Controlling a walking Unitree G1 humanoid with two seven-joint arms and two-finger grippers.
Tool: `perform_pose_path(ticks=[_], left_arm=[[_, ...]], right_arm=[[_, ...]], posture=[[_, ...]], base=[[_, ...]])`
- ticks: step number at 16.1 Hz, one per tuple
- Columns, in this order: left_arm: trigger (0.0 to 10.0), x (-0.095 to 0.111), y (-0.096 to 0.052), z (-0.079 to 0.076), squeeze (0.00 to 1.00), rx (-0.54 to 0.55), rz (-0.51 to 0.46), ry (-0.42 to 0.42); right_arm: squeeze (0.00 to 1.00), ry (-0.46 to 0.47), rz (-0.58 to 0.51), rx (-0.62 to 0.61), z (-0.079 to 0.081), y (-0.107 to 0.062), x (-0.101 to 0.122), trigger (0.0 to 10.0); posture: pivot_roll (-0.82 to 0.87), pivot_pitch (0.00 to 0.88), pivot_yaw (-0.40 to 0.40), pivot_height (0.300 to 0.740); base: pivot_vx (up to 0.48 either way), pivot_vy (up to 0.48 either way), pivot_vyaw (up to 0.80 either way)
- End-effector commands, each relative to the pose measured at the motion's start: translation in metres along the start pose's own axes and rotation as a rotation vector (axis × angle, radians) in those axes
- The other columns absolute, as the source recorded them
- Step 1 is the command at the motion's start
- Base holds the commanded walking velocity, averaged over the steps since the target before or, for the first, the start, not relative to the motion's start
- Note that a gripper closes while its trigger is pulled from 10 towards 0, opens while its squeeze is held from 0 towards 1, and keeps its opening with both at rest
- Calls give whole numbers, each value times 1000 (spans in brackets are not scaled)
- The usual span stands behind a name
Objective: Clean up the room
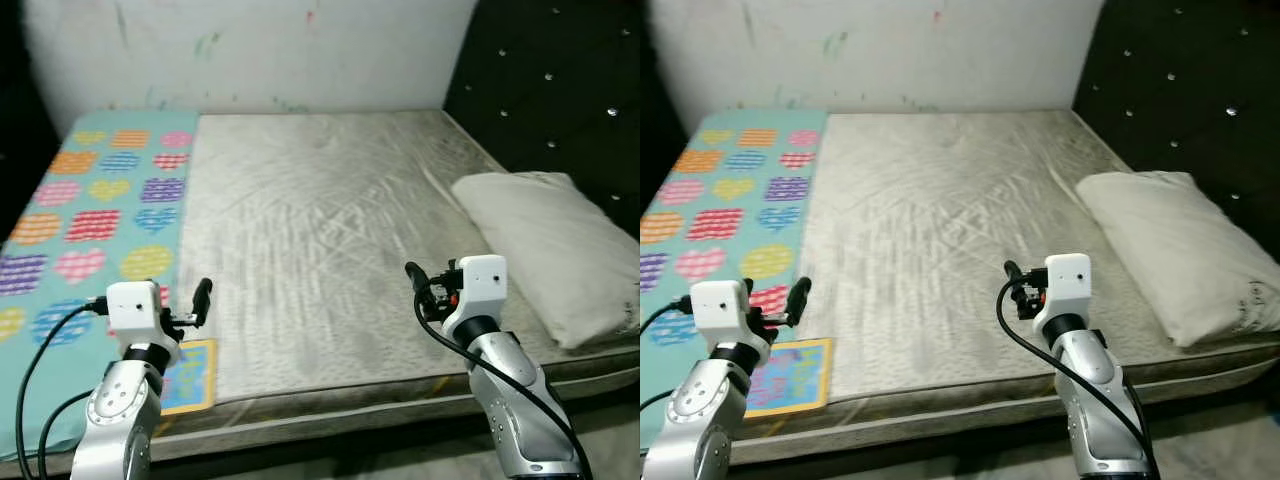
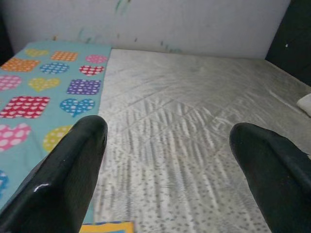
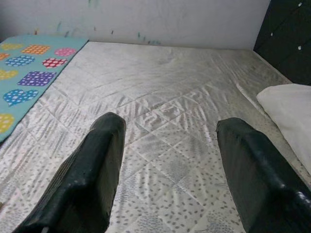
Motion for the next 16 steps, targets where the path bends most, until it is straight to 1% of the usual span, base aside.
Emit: perform_pose_path(ticks=[1, 10, 12, 14, 16], left_arm=[[10000, -2, 2, -10, 0, -30, 4, -3], [10000, -1, 4, -10, 0, -33, 2, 1], [10000, 1, 4, -12, 0, -51, -4, 8], [10000, 1, 3, -19, 0, -94, -3, -15], [10000, 1, 2, -21, 0, -104, -6, -23]], right_arm=[[0, -5, 6, -28, -10, -2, -1, 10000], [0, -21, 10, -13, -8, 0, -2, 10000], [0, -24, 11, -10, -8, 0, -2, 10000], [0, -26, 12, -10, -8, 0, -3, 10000], [0, -29, 11, -8, -8, 0, -3, 10000]], posture=[[-136, 0, -14, 740], [-135, 0, -11, 740], [-137, 0, -9, 740], [-140, 0, -8, 740], [-140, 0, -8, 740]], base=[[0, 480, 0], [0, 479, 0], [0, 0, 0], [0, 0, 0], [0, 0, 0]])
Point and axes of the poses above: a point about 5 cm out from each wrist's last joint towards the gripper, its own y axis pointing out of the wrist towards the gripper, its own x axis along the axis of the wrist's last joint, z = x × y, the point moved 5 cm from there along y, pointing out of the wrist towards the gripper, and after that the axes turned 9 degrees about -y, right-handed, at the moved point
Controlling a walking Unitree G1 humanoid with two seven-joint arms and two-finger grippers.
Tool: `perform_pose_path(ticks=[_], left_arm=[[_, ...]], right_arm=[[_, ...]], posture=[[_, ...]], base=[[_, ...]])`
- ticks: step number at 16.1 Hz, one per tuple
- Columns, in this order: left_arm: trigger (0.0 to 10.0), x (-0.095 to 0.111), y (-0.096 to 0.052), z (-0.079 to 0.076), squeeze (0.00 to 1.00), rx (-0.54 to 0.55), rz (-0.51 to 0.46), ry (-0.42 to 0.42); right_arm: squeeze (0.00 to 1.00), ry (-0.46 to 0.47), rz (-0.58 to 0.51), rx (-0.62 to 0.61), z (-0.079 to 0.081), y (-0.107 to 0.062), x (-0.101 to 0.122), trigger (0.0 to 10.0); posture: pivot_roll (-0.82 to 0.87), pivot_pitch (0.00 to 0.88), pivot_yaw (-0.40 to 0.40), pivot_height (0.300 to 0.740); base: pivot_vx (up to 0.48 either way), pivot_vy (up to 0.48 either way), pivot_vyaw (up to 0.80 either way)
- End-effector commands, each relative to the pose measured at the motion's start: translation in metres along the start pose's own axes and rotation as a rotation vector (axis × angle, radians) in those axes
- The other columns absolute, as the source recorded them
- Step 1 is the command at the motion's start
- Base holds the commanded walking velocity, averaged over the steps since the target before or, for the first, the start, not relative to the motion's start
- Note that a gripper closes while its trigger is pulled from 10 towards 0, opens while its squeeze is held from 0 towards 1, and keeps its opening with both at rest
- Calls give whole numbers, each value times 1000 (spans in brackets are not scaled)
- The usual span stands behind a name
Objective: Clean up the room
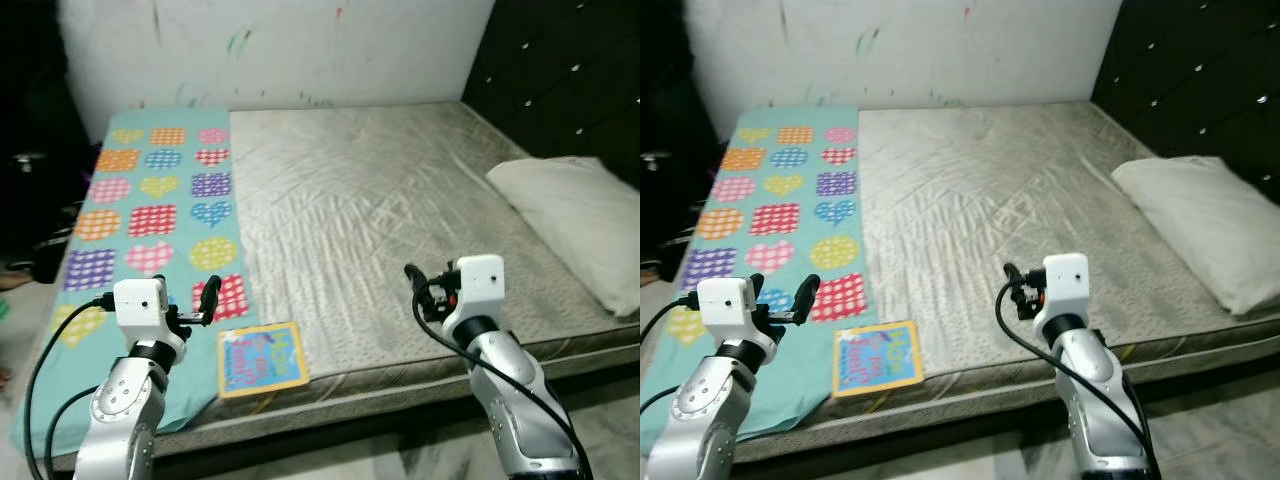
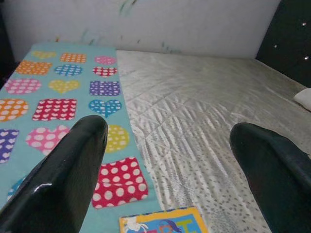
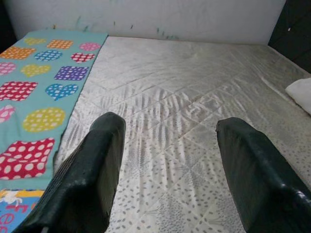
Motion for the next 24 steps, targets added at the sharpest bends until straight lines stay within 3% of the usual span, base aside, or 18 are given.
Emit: perform_pose_path(ticks=[1, 13, 20, 24], left_arm=[[10000, 2, 1, -9, 0, -37, -7, -1], [10000, 2, 0, -10, 0, -46, -3, -1], [10000, 0, 1, -5, 0, -7, 7, -33], [10000, 1, 1, -6, 0, -14, 4, -39]], right_arm=[[0, -16, -5, -18, -8, -1, 2, 10000], [0, -14, -4, -11, -7, -1, 1, 10000], [0, -15, -4, -7, -6, -1, 0, 10000], [0, -18, -5, -4, -5, 0, 0, 10000]], posture=[[-140, 0, -8, 740], [-138, 0, -8, 740], [-132, 0, -6, 740], [-131, 0, -9, 740]], base=[[0, 0, 0], [285, 0, 0], [0, 0, 0], [0, 362, 0]])
Point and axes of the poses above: a point about 5 cm out from each wrist's last joint towards the gripper, its own y axis pointing out of the wrist towards the gripper, its own x axis along the axis of the wrist's last joint, z = x × y, the point moved 5 cm from there along y, pointing out of the wrist towards the gripper, and after that the axes turned 9 degrees about -y, right-handed, at the moved point
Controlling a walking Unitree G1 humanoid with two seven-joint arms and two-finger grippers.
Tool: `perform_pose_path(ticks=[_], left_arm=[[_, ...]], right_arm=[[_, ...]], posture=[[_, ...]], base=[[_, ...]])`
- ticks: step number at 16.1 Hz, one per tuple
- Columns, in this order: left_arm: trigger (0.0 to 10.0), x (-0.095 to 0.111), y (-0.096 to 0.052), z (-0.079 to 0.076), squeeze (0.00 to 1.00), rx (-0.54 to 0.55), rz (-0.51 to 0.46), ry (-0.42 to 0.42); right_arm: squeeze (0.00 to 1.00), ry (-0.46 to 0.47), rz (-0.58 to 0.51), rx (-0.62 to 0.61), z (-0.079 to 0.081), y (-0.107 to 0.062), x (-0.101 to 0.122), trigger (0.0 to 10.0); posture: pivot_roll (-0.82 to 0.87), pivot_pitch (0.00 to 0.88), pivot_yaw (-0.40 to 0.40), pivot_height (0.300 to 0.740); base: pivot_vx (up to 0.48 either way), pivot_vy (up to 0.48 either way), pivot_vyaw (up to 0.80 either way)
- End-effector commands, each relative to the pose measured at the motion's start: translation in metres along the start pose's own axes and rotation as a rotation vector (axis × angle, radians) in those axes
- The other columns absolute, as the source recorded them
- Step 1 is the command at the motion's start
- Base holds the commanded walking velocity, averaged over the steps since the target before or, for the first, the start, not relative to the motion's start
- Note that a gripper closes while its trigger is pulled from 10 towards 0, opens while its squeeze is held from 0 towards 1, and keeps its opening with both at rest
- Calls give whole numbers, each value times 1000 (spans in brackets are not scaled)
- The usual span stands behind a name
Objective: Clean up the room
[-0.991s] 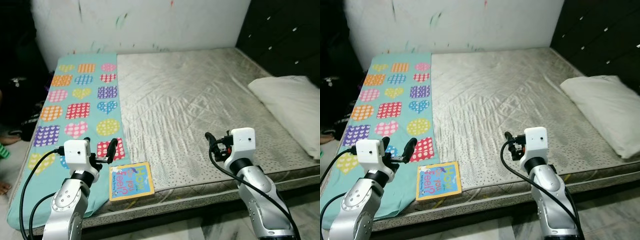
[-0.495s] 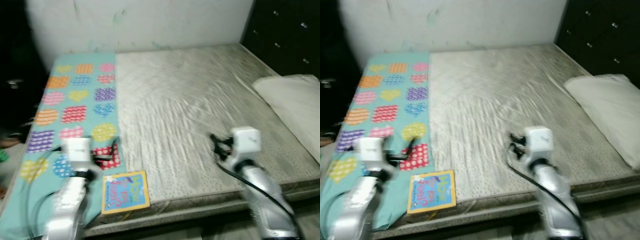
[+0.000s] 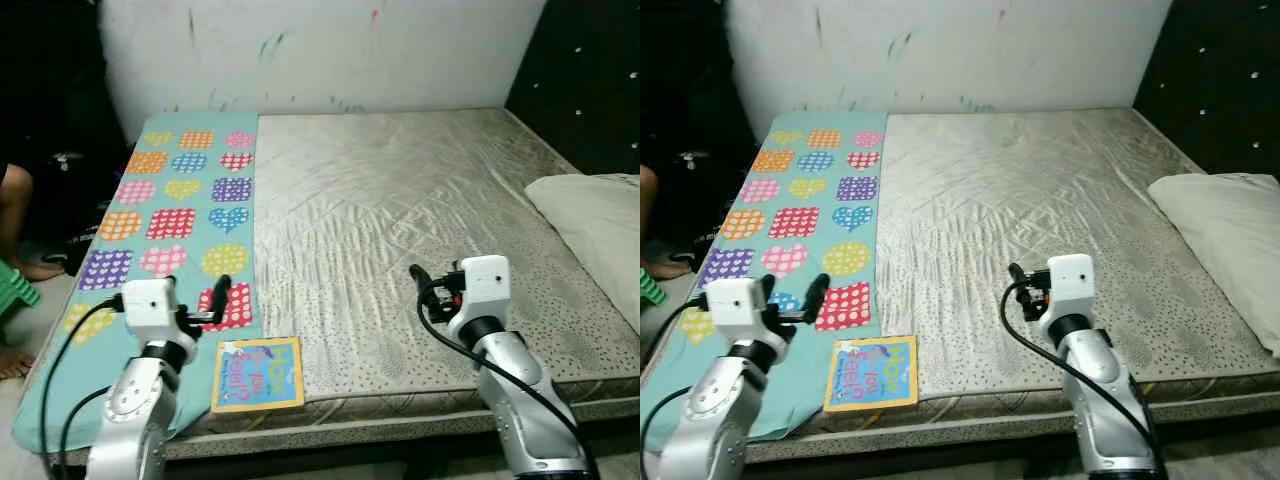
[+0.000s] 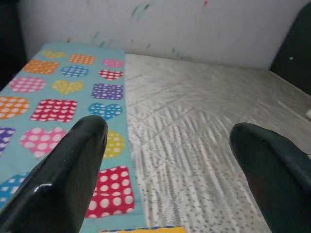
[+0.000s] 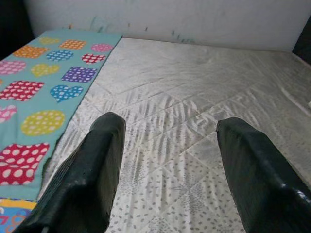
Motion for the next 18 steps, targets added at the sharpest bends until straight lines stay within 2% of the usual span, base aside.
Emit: perform_pose_path(ticks=[1, 3, 5, 18], left_arm=[[10000, 1, 0, 3, 0, 6, 5, 4], [10000, 1, 0, 3, 0, 6, 4, 4], [10000, 2, 0, 3, 0, 9, 4, -1], [10000, 0, 1, 5, 0, 19, 18, -9]], right_arm=[[0, 1, -13, 2, 1, 2, 3, 10000], [0, 0, -14, 2, 0, 2, 3, 10000], [0, -64, -63, 26, 4, 3, 14, 10000], [0, -86, -72, 34, 3, 7, 15, 10000]], posture=[[-131, 0, -9, 740], [-131, 0, -8, 740], [-131, 0, -8, 740], [-134, 0, -9, 740]], base=[[0, 480, 0], [0, 480, 0], [0, 480, 0], [0, 480, 0]])
Point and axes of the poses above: a point about 5 cm out from each wrist's last joint towards the gripper, its own y axis pointing out of the wrist towards the gripper, its own x axis along the axis of the wrist's last joint, z = x × y, the point moved 5 cm from there along y, pointing out of the wrist towards the gripper, and after that the axes turned 9 degrees about -y, right-handed, at the moved point
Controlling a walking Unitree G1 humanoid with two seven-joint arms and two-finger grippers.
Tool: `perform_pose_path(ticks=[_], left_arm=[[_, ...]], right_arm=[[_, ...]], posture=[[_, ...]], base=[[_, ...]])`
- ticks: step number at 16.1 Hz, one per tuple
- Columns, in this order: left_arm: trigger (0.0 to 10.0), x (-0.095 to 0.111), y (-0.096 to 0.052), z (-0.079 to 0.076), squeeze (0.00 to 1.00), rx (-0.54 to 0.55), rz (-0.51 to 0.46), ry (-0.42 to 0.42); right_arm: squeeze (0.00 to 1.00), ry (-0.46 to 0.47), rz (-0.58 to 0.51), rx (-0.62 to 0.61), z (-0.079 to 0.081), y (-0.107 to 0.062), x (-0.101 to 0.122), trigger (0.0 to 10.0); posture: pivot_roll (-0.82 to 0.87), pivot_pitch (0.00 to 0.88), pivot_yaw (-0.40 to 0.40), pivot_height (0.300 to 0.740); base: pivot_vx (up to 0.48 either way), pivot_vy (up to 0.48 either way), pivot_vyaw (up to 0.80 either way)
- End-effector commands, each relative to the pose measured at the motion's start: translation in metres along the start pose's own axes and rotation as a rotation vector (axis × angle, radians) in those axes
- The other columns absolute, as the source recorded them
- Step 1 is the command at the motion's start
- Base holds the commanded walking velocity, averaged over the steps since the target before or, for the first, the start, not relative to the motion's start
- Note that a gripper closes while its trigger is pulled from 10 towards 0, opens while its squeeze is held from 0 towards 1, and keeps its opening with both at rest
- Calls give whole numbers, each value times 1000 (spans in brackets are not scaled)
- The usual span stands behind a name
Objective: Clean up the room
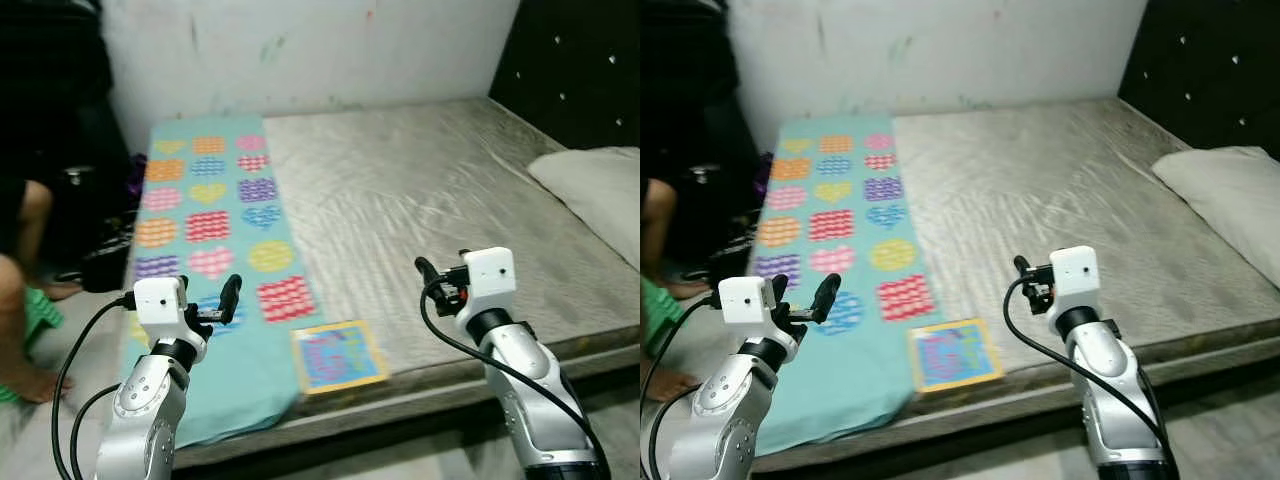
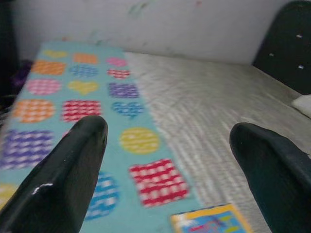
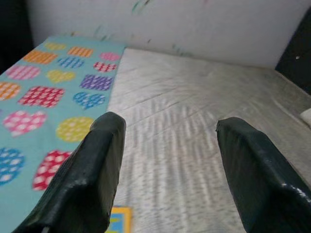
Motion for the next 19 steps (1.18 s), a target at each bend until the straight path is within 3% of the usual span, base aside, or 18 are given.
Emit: perform_pose_path(ticks=[1, 19], left_arm=[[10000, 3, -2, 8, 0, 20, -1, 20], [10000, 7, 0, -3, 0, -42, -24, 35]], right_arm=[[0, -4, -30, 18, 5, 4, 9, 10000], [0, -17, -26, 22, 7, 5, 6, 10000]], posture=[[-135, 0, -8, 740], [-138, 0, -7, 740]], base=[[0, 480, 0], [13, 27, 0]])
Point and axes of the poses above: a point about 5 cm out from each wrist's last joint towards the gripper, its own y axis pointing out of the wrist towards the gripper, its own x axis along the axis of the wrist's last joint, z = x × y, the point moved 5 cm from there along y, pointing out of the wrist towards the gripper, and after that the axes turned 9 degrees about -y, right-handed, at the moved point
